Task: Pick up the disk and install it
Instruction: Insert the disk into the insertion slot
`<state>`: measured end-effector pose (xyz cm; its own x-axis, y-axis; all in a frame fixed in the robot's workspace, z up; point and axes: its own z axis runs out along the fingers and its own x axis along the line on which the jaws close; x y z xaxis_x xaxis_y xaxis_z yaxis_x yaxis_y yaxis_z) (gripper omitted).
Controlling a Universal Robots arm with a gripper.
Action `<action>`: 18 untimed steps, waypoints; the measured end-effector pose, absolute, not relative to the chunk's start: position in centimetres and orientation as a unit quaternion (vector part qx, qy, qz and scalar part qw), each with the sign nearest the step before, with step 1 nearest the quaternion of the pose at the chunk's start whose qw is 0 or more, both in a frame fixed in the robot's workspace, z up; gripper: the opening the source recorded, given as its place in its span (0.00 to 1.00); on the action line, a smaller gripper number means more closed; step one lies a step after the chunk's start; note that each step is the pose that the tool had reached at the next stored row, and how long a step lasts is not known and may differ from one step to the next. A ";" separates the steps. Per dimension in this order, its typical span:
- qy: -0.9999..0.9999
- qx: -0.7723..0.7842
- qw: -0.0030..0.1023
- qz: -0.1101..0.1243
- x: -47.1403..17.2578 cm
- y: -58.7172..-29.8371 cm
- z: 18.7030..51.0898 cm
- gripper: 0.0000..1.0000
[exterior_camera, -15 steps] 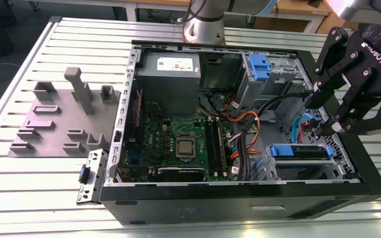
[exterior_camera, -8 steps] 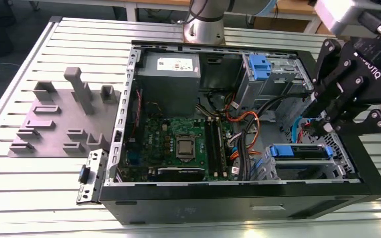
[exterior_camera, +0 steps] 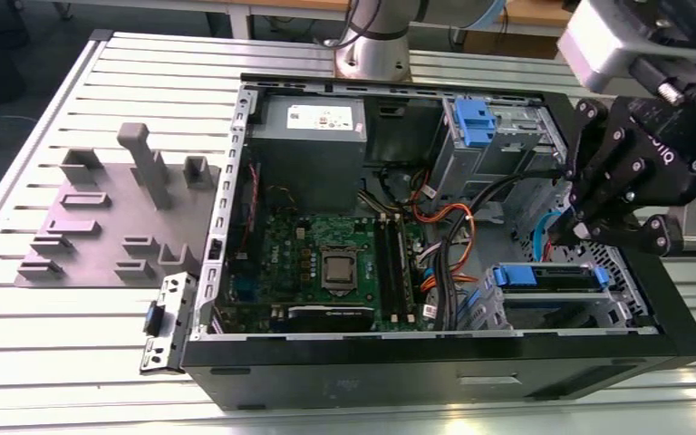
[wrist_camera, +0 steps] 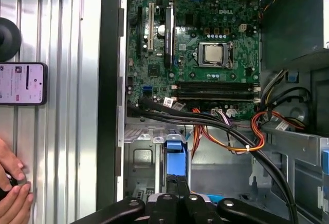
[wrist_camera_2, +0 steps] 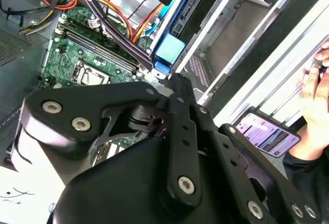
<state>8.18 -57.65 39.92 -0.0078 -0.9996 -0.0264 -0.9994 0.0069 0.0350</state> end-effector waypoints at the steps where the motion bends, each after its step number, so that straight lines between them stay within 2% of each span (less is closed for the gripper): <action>1: -0.710 0.704 0.003 -0.022 8.2 -57.7 39.7 0.11; 18: -0.710 0.704 0.003 -0.022 8.2 -57.7 36.6 0.11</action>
<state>8.22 -57.66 36.65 -0.0078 -0.9996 -0.0265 -0.9994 0.0069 0.0350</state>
